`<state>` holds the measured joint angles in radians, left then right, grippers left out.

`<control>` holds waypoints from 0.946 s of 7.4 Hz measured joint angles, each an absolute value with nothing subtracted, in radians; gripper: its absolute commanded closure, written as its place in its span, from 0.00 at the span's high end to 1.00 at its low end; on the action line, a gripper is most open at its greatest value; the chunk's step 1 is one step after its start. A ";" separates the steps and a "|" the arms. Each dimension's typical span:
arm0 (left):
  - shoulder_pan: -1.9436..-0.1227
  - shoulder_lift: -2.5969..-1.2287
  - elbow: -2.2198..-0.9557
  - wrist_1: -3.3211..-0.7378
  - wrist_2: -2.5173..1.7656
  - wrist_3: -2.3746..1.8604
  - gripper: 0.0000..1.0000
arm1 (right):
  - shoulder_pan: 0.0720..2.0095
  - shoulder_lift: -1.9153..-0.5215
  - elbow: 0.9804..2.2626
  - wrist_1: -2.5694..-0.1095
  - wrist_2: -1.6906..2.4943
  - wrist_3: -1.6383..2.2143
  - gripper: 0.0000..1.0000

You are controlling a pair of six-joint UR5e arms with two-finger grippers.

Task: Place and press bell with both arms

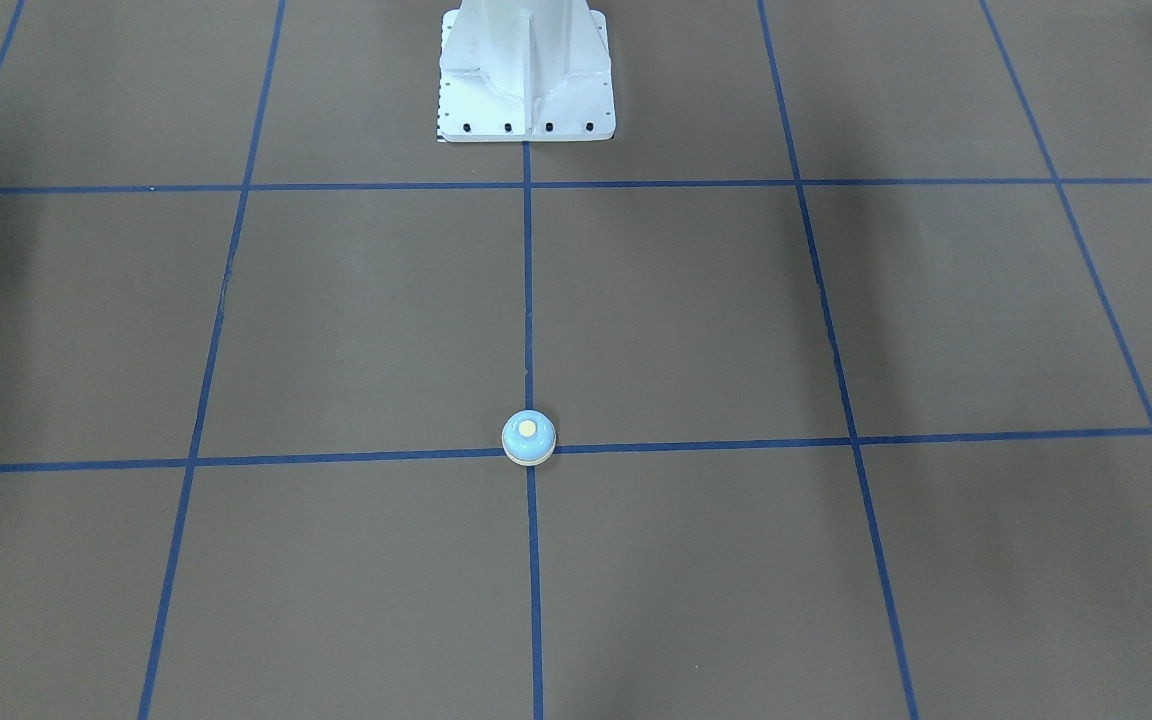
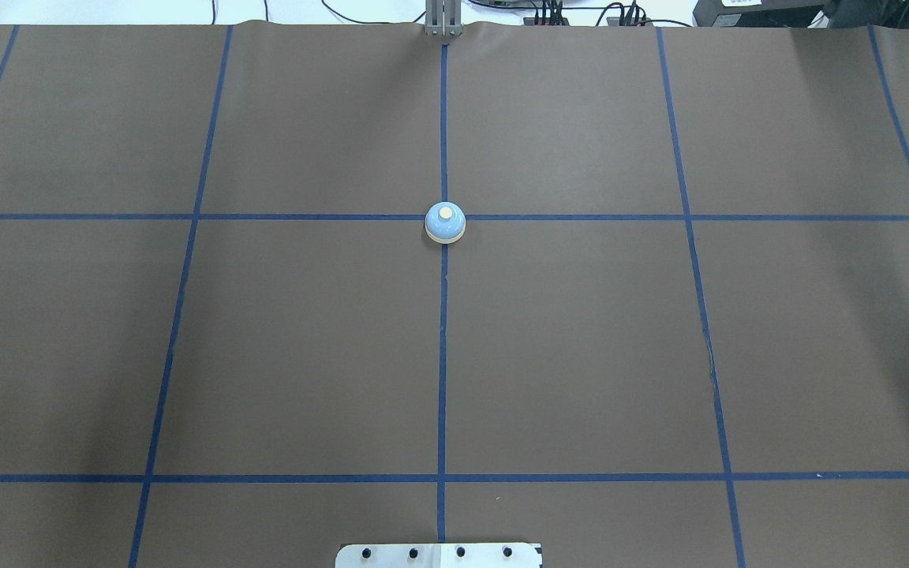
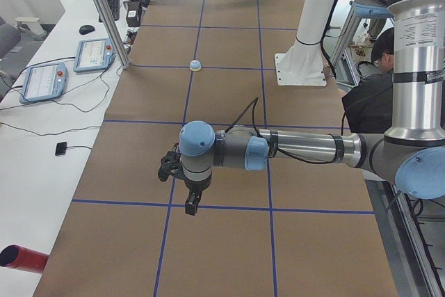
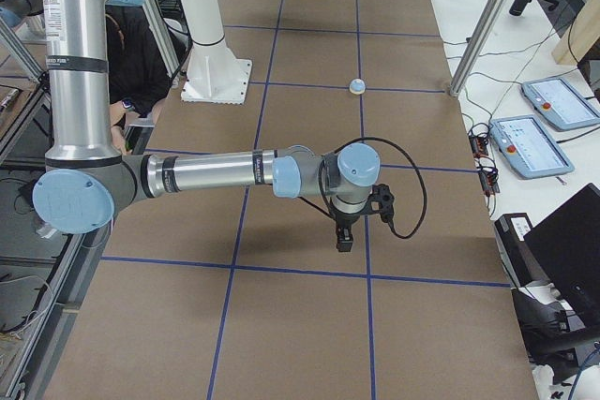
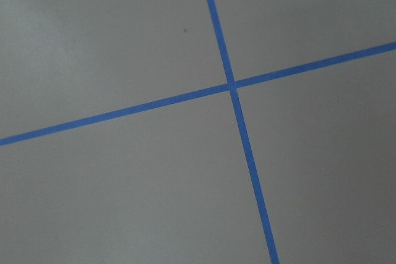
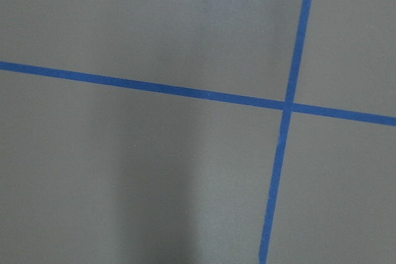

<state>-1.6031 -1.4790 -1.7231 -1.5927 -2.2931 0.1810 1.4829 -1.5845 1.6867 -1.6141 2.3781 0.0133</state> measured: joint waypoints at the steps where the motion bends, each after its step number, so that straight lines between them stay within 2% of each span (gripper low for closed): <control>1: -1.603 -1.480 -1.723 -1.593 -2.293 0.181 1.00 | 1.496 -1.592 1.684 -1.614 2.382 0.012 0.99; 7: -1.602 -1.480 -1.704 -1.598 -2.291 0.182 1.00 | 1.574 -1.613 1.689 -1.617 2.440 0.011 0.99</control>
